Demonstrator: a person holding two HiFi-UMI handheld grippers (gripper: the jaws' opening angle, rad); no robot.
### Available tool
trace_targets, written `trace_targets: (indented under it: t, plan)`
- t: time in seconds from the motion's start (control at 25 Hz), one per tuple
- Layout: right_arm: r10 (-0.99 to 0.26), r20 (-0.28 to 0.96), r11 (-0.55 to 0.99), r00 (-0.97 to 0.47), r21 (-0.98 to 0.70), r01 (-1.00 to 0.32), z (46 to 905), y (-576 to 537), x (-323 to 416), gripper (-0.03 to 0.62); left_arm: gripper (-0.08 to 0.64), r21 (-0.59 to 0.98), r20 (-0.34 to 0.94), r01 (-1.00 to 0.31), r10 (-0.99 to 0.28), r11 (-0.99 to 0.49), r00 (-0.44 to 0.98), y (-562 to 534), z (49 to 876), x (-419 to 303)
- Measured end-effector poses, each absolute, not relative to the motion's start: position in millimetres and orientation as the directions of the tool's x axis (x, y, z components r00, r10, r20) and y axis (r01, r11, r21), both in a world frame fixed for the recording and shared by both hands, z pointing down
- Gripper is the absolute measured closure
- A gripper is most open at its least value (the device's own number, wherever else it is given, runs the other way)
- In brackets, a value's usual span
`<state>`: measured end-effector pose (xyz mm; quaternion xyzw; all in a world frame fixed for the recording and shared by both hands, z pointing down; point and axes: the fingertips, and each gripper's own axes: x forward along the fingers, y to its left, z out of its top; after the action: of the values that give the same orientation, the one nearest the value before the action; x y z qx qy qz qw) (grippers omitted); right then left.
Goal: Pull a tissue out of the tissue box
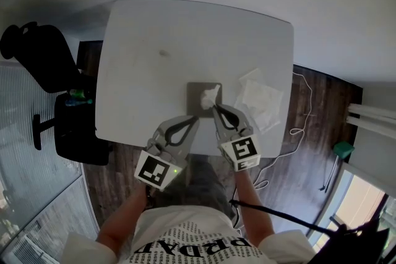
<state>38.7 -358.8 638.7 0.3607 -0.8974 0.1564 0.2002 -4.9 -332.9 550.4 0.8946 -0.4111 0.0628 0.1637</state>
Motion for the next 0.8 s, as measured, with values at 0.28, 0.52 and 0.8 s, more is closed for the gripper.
trace_targets:
  t: [0.28,0.52,0.8]
  plan:
    - [-0.585,0.473,0.689,-0.659,-0.138,-0.711,637.7,-357.3,38.5,0.583,0.554,0.245,0.248,-0.753,-0.711,-0.611,0.658,-331.4,551.5,-3.9]
    - [-0.588,0.474,0.684,-0.655,-0.140,-0.715,635.9,-356.5,39.6,0.583,0.554,0.244,0.243,-0.746,-0.705,-0.620,0.666,-331.2,548.5,-0.4]
    - [-0.584,0.469,0.695,-0.662,-0.133,-0.707,631.4,-355.8,36.2,0.583,0.554,0.244,0.231,-0.738,-0.702,-0.629,0.674,-333.2,543.8,1.6]
